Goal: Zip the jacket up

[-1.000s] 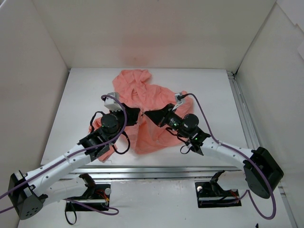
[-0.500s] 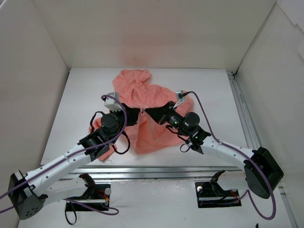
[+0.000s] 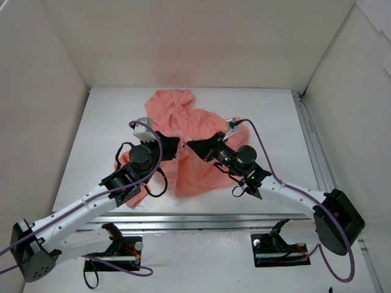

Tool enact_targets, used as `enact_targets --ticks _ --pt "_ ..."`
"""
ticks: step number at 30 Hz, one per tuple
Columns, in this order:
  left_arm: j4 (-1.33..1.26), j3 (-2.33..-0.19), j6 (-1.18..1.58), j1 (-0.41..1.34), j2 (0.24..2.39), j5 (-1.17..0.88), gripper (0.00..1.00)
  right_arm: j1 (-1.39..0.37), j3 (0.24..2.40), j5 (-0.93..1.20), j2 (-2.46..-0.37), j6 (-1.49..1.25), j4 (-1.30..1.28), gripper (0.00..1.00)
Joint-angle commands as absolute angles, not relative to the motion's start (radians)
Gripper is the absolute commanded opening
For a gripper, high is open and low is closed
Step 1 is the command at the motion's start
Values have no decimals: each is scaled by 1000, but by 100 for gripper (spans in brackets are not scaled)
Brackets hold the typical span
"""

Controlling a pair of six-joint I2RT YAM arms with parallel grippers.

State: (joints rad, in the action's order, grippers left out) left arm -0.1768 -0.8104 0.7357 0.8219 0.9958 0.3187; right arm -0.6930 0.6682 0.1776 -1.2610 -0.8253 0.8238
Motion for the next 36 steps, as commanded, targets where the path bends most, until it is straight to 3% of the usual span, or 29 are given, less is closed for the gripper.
enact_targets --ticks 1,36 --pt "-258 -885 715 822 996 324 0 -692 678 173 -1223 -834 914 0" --pt "-253 -884 712 822 1012 333 0 -693 721 176 -1241 -833 916 0"
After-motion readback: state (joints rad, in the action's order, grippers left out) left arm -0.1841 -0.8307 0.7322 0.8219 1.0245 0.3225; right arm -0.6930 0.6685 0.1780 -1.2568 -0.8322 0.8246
